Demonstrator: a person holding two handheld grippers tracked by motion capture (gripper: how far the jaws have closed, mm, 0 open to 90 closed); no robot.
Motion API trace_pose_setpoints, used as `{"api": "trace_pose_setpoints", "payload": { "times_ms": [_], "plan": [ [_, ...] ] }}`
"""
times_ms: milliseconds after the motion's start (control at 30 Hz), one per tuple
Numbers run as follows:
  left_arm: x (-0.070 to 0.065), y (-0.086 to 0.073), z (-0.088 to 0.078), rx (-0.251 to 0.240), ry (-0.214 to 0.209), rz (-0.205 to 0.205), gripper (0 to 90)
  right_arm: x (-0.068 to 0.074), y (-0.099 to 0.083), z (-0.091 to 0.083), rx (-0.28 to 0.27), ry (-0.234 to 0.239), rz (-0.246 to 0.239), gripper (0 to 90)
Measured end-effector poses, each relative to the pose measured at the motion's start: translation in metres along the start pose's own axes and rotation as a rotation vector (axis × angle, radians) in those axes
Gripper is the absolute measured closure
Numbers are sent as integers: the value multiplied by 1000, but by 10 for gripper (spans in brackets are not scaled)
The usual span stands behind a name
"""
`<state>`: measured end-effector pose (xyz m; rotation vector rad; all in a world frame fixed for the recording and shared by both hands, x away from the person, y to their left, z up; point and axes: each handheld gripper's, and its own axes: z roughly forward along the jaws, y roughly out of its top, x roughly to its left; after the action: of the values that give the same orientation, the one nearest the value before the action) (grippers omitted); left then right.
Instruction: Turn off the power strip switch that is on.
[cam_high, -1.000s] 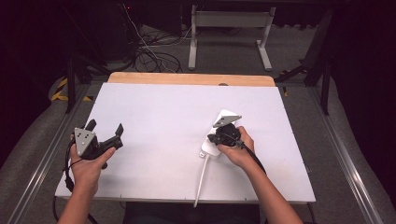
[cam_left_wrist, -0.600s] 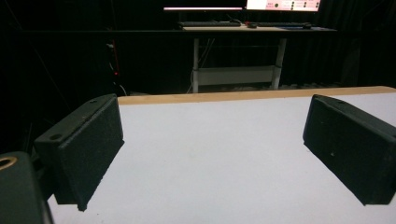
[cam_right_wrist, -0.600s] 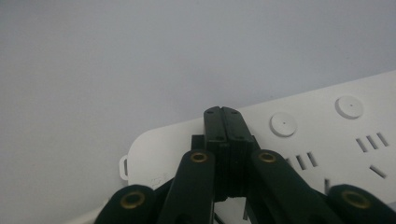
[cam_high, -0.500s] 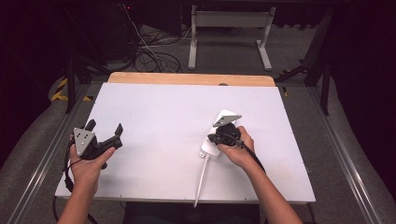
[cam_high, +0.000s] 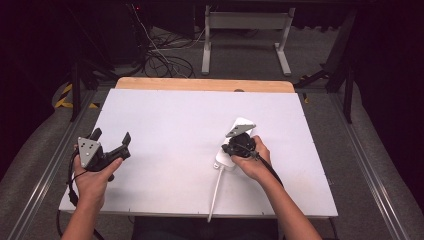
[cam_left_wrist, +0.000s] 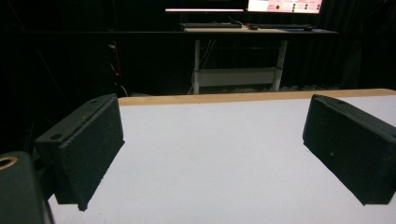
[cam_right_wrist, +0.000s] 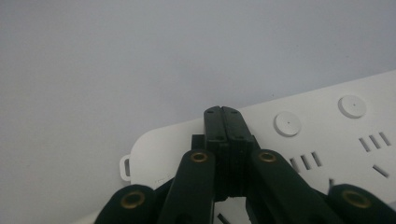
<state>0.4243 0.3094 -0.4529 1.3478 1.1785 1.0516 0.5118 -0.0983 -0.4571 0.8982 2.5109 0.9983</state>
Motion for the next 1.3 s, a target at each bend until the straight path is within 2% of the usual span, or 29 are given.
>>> {"api": "trace_pose_setpoints", "payload": {
  "times_ms": [133,567,1033,1300],
  "plan": [
    [0,0,0,1,-2,-6,58,2,0,0,1,-12,-13,900],
    [-1,0,1,2,-8,-7,58,2,1,0,-2,-23,-11,900],
    [0,-1,1,4,-8,-14,58,-2,0,0,-7,1,25,900],
    [0,-1,1,2,-7,-18,58,-1,1,0,-6,-2,20,900]
  ]
}}
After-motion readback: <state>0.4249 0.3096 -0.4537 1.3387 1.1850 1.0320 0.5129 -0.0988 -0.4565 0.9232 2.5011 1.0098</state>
